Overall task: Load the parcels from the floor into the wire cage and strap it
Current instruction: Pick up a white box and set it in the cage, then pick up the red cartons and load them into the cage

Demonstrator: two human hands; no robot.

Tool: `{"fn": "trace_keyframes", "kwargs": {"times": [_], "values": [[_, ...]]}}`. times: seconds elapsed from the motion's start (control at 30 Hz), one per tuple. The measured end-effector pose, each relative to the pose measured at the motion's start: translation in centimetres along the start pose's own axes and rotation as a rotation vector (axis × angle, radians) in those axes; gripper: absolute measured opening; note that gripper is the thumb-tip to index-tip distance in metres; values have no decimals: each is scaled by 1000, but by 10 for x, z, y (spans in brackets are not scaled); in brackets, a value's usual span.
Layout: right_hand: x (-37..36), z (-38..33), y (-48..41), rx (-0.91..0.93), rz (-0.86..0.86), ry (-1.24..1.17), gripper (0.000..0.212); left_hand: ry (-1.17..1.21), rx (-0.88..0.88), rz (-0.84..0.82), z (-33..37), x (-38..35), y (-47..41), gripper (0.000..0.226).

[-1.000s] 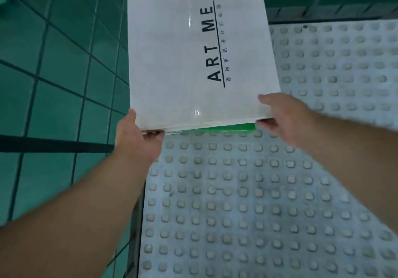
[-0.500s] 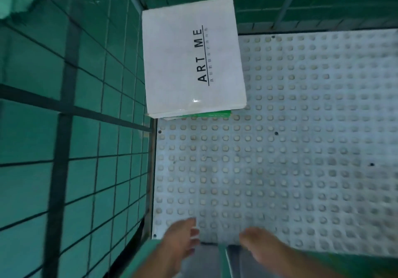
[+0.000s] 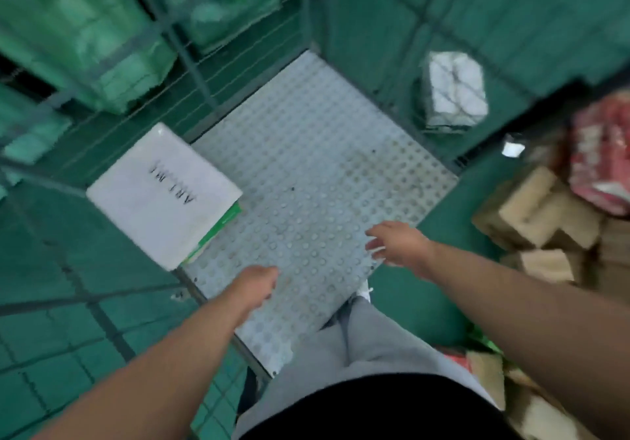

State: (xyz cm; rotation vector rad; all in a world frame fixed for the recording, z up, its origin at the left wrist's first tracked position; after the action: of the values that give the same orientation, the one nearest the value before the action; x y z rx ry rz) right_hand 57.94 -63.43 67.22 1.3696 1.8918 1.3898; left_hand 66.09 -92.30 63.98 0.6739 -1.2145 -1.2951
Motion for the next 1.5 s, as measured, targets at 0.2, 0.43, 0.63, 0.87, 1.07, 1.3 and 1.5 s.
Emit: {"fn": "trace_keyframes", "kwargs": {"times": [0.2,0.43,0.63,0.87,1.07,1.3,1.5], "values": [[71,90,57,72,120,-187,16,-173,-166,-1,87,-66,38,14],[164,240,111,-70,345,-621,21,-422,-256,-281,126,-290,111,11],[264,340,131,-156,442,-951,20,-653,-250,-435,142,-461,162,22],[384,395,137,-208,535,-1138,23,-662,-445,-444,222,-581,206,27],[429,373,110,-201,463,-1170,23,-647,-403,-394,259,-588,204,25],[460,335,73,-195,468,-1145,20,-668,-268,-306,325,-585,137,27],[525,317,53,-222,556,-1182,23,-790,-346,-389,421,-641,132,24]]}}
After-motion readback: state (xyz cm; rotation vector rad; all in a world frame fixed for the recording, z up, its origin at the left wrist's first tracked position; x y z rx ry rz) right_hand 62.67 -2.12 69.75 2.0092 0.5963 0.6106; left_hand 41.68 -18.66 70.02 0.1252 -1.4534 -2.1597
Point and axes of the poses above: each hand's wrist, its own y-axis away from the middle knuckle, its own x-axis out of the back of the hand, z = x × y, the point moved 6 cm from there along -y, towards the middle knuckle, and after that the axes turned 3 degrees about y, right-handed, at the moved point
